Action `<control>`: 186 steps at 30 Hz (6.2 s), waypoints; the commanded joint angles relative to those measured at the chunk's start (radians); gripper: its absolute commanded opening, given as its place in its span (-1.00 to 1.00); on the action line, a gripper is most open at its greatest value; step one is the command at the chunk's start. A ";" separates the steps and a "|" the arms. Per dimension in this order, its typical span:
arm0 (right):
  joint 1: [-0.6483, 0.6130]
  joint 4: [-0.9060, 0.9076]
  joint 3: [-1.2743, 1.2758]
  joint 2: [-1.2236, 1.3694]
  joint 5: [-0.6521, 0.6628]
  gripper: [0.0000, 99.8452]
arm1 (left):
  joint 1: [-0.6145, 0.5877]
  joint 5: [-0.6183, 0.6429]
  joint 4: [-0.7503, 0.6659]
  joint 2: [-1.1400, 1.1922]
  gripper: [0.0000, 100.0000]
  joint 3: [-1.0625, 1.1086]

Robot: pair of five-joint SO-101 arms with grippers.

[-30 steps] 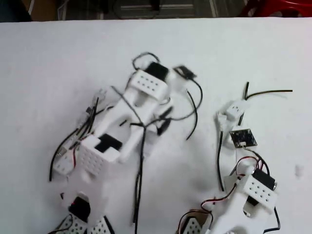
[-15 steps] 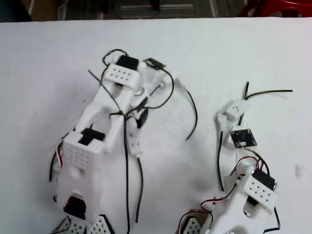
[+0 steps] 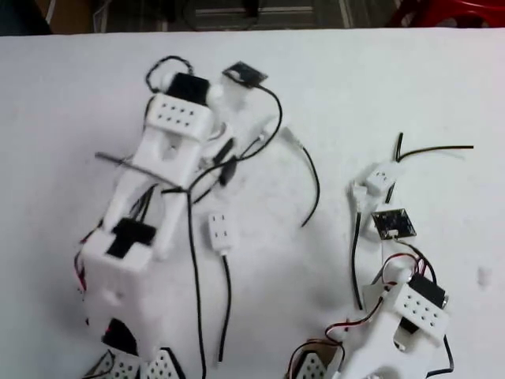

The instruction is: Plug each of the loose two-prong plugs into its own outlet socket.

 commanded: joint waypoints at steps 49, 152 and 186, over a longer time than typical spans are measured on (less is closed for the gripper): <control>0.001 -0.001 0.012 -0.015 0.009 -0.69 | -0.343 -0.356 -0.258 0.674 -0.46 -0.617; 0.002 -0.001 0.012 -0.015 0.009 -0.69 | -0.340 0.358 0.012 0.318 -0.96 -1.185; 0.004 -0.001 0.012 -0.015 0.009 -0.69 | 0.012 0.535 -0.443 -1.267 -0.96 0.462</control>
